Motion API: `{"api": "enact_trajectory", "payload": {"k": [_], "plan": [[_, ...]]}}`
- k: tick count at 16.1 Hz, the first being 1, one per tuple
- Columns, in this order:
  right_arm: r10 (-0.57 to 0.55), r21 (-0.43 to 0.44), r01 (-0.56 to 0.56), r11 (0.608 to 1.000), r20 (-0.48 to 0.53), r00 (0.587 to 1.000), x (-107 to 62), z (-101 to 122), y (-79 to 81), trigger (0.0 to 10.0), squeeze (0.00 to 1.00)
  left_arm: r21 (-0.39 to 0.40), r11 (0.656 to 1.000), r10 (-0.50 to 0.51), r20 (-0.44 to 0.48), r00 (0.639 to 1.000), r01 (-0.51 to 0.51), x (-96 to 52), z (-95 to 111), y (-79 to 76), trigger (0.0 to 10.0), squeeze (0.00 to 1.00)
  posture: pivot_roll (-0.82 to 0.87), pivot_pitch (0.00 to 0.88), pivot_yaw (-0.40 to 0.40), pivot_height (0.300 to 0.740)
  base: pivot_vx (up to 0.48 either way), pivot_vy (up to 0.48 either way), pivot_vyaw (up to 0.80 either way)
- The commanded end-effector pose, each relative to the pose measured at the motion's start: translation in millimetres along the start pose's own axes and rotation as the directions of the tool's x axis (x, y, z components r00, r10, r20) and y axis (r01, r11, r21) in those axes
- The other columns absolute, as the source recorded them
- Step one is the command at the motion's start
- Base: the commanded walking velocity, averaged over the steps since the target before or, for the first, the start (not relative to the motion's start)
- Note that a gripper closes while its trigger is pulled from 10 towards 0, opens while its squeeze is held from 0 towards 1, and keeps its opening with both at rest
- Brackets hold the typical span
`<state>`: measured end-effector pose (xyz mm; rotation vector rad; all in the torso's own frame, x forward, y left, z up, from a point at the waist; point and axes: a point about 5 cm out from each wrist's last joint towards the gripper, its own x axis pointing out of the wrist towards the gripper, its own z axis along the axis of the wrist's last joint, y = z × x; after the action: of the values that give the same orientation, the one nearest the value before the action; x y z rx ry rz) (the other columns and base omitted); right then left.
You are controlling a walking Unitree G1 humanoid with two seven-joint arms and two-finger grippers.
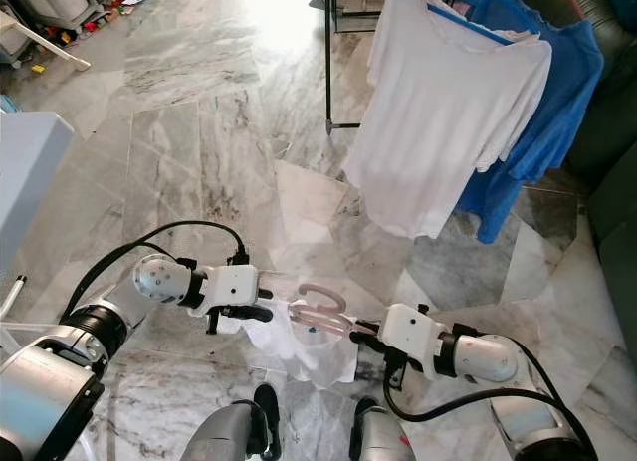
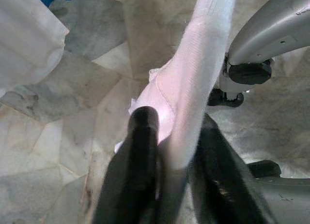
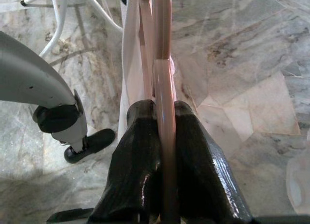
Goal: Hang hanger
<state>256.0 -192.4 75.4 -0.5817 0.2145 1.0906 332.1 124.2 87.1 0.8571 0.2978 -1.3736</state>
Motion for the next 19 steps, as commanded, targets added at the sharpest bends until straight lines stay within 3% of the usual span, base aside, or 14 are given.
{"api": "enact_trajectory", "payload": {"k": [1,11,12,13,17,19], "plan": [[0.009,0.001,-0.009,1.0,0.03,1.0,1.8,4,-1.4,10.0,0.0,-0.041,0.999,-0.026,-0.009,1.0,0.026,2.3,-9,-11.2,0.0,0.0,-0.15,0.246,0.089,0.74,0.0,0.0,0.0],[0.027,0.013,-0.028,1.0,0.027,0.999,2.0,3,-3.6,10.0,0.0,-0.049,0.997,-0.066,-0.009,0.998,0.065,3.2,-10,-14.7,0.0,0.0,-0.15,0.237,0.08,0.74,0.0,0.0,0.0],[0.03,0.021,-0.03,0.999,0.029,0.999,2.0,3,-3.5,10.0,0.05,-0.048,0.997,-0.064,-0.008,0.998,0.064,3.2,-10,-14.6,0.0,0.0,-0.15,0.237,0.08,0.74,0.0,0.0,0.0],[0.041,0.058,-0.043,0.997,0.037,0.998,2.4,3,-3.6,10.0,1.0,-0.051,0.997,-0.062,-0.006,0.998,0.061,3.2,-10,-14.7,0.0,0.0,-0.15,0.236,0.08,0.74,0.0,0.0,0.0],[0.121,0.098,-0.119,0.988,-0.01,0.993,-6.7,2,-4.7,10.0,1.0,-0.056,0.997,-0.051,-0.011,0.999,0.05,2.0,-13,-17.1,0.0,0.0,-0.15,0.234,0.083,0.74,0.0,0.0,0.0],[0.067,0.092,-0.065,0.994,-0.015,0.998,-16.1,8,-20.9,10.0,1.0,-0.061,0.997,-0.05,-0.016,0.999,0.049,0.8,-16,-18.5,0.0,0.0,-0.15,0.23,0.087,0.74,0.0,0.0,0.0]]}}
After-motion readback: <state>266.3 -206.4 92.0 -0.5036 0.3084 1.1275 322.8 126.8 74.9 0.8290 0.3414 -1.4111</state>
